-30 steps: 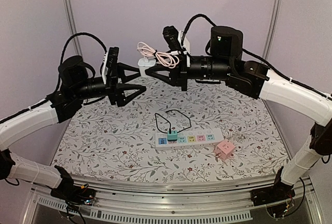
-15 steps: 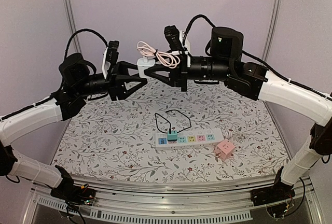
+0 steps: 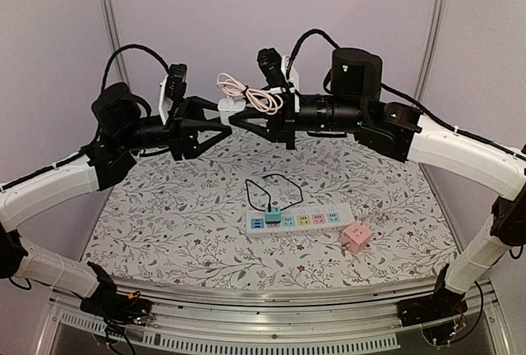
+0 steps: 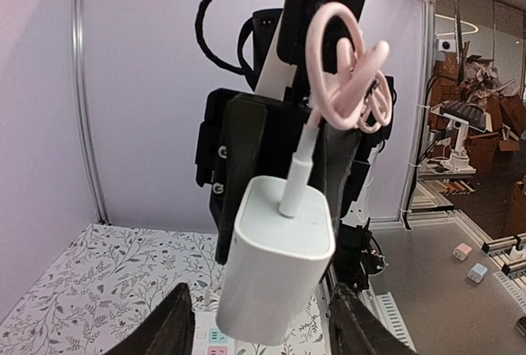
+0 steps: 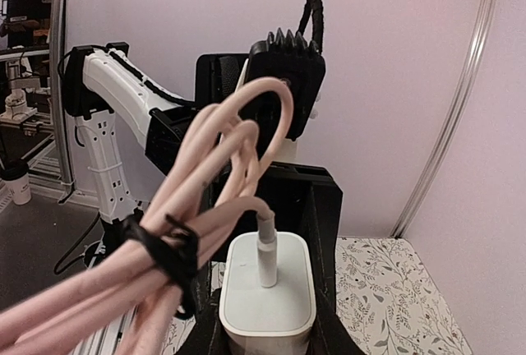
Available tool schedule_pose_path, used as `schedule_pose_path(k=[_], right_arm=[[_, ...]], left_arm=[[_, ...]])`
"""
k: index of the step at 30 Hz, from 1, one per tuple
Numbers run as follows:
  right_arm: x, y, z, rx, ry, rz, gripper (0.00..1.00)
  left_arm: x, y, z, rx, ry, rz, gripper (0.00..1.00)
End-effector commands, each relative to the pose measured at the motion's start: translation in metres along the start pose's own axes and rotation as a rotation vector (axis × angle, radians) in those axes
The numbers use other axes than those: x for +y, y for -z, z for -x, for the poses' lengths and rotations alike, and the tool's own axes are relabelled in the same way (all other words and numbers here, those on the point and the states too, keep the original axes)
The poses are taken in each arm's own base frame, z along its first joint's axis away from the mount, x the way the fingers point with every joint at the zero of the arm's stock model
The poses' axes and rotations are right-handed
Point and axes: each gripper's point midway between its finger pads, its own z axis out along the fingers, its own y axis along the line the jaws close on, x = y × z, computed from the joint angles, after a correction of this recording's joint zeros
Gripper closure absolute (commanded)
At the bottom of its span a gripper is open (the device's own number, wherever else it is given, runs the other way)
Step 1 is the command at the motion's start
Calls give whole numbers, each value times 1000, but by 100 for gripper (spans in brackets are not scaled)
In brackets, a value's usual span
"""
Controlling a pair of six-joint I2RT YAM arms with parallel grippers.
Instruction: Insert the plug
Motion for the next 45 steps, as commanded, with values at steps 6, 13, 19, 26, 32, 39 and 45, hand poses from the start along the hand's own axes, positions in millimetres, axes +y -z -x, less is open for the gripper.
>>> schedule_pose_path(k=[6, 13, 19, 26, 32, 39, 45], right_arm=[[-4, 4, 2, 3, 17, -22, 100], [-6, 4, 1, 6, 18, -34, 100], [-13, 8, -18, 94, -2, -88, 49], [-9, 43, -35, 347, -13, -126, 1], [2, 84, -44, 526, -48, -144, 1], [27, 120, -26, 607, -70, -69, 1], [-9, 128, -16, 625, -29, -278, 1]], left_arm=[[-3, -2, 6, -9, -10, -12, 72], [-3, -2, 5, -9, -23, -9, 100], [1, -1, 1, 7, -61, 10, 100], [15, 4, -27, 114, -176, 91, 100], [16, 4, -45, 151, -199, 96, 100], [20, 3, -58, 181, -209, 120, 100], [15, 1, -76, 239, -264, 110, 100]])
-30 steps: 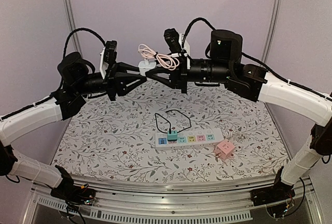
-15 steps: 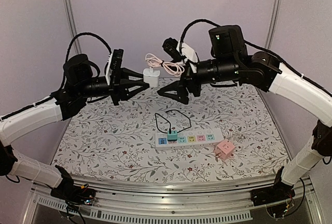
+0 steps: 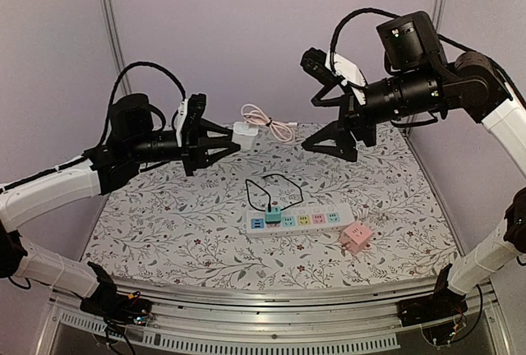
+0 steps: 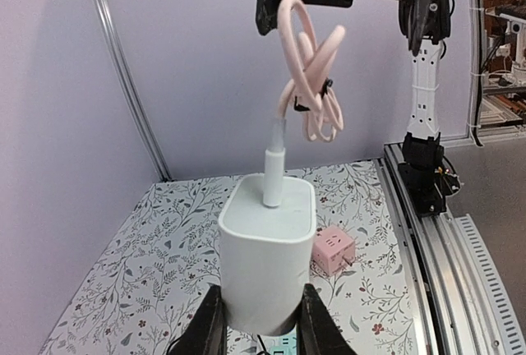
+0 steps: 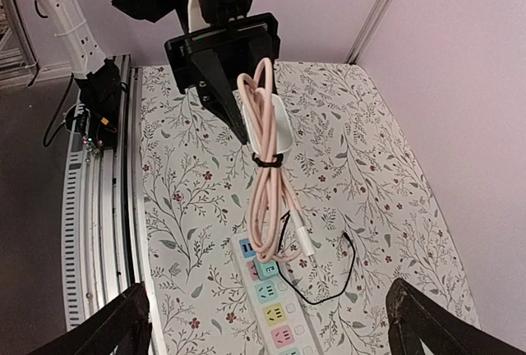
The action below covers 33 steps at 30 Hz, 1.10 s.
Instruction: Insert the plug
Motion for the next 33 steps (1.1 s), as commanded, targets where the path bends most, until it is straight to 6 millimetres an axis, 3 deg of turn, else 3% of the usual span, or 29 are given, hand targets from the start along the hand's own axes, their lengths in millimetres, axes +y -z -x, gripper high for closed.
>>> schedule_pose_path(k=[1, 5, 12, 15, 20, 22, 27, 33], right_arm=[[-18, -5, -5, 78, -15, -102, 1], [-6, -40, -4, 136, 81, -48, 1], [10, -82, -11, 203, 142, 38, 2], [15, -95, -14, 214, 147, 72, 10], [14, -106, -18, 232, 156, 73, 25], [14, -111, -20, 236, 160, 74, 37], [14, -120, -26, 257, 166, 86, 38], [12, -127, -24, 246, 179, 78, 55]], left_arm=[[-14, -7, -17, 53, -56, -18, 100], [-16, -10, -22, 65, -66, -27, 100], [-24, -15, -34, 90, -56, -59, 100], [-27, -18, -41, 103, -52, -77, 100], [-29, -21, -43, 99, -54, -85, 100], [-29, -22, -43, 96, -55, -86, 100], [-30, -24, -42, 91, -57, -86, 100], [-30, -25, -39, 80, -53, -87, 100]])
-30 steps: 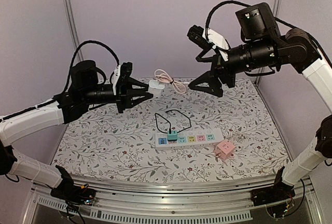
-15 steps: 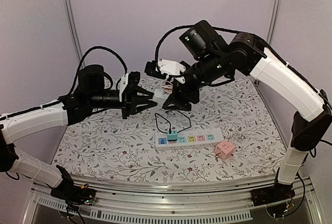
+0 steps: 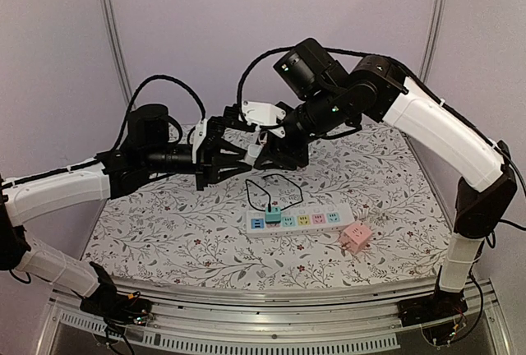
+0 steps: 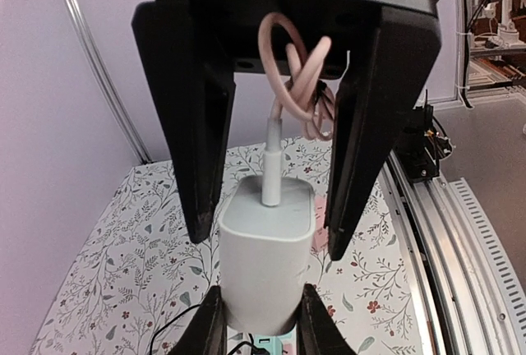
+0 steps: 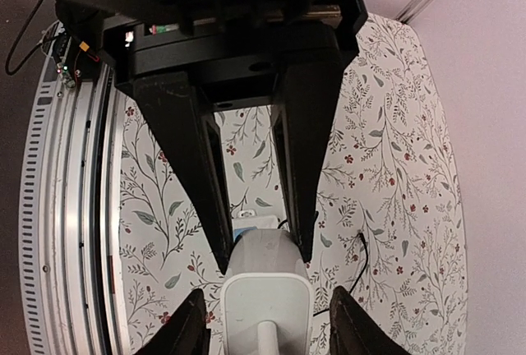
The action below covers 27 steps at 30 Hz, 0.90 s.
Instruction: Insert the plug
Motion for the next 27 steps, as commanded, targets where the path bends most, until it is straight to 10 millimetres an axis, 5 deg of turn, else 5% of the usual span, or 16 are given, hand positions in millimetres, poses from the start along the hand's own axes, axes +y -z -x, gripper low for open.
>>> schedule_pose_path(k=[1, 8, 15, 16, 19, 27], right_arm=[[0, -5, 5, -9, 18, -1, 58], [-3, -14, 2, 14, 24, -16, 66], [-3, -16, 6, -3, 23, -9, 100], [-3, -17, 4, 2, 22, -9, 100], [-5, -18, -9, 58, 25, -28, 100], [-37, -15, -97, 193, -87, 5, 100]], left_arm=[[-7, -5, -1, -13, -4, -18, 100], [-7, -5, 1, -18, -7, -22, 100], [-6, -5, 1, -27, 20, -12, 100], [-6, -5, 1, -28, 30, -3, 94], [-1, -2, -7, 0, 50, 41, 6], [11, 25, -71, 215, 81, 229, 0]])
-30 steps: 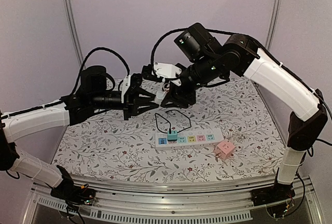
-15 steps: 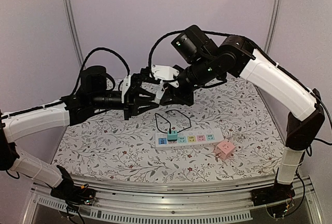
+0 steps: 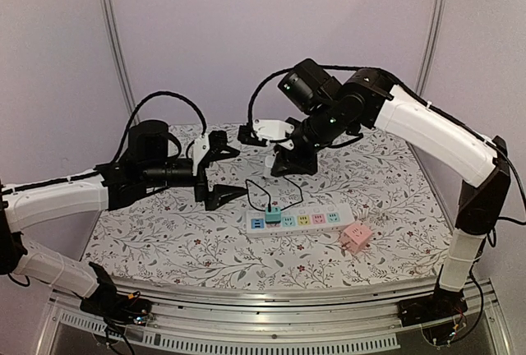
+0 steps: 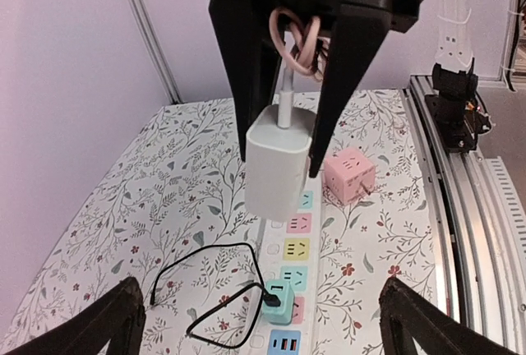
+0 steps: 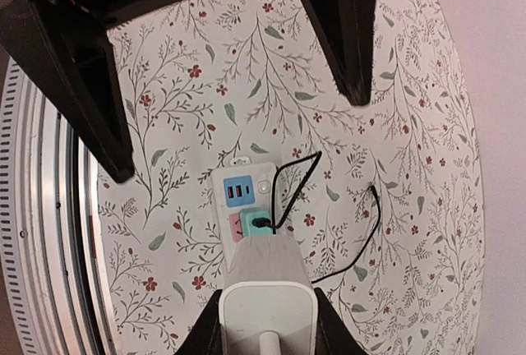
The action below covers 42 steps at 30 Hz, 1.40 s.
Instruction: Insert the plug
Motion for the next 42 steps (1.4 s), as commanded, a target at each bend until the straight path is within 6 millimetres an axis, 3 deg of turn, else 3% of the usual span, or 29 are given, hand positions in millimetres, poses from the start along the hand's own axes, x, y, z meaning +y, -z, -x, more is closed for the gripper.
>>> schedule_pose_path(k=[1, 5, 10, 15, 21, 31, 42], right_arm=[[-21, -4, -56, 80, -70, 31, 100], [-8, -38, -92, 151, -33, 133, 100], [3, -64, -124, 168, -76, 229, 100], [10, -89, -124, 66, -1, 247, 100], [2, -116, -129, 77, -23, 247, 100], [-2, -138, -135, 102, -27, 243, 100], [0, -142, -144, 142, 2, 254, 100]], left_arm=[[9, 15, -33, 104, 33, 112, 1], [14, 20, -50, 117, 108, 181, 0], [9, 25, -70, 136, 172, 209, 1], [4, 24, -85, 107, 247, 226, 1], [0, 22, -101, 115, 302, 242, 1], [-12, 19, -117, 125, 309, 238, 0], [-13, 21, -117, 117, 297, 242, 0]])
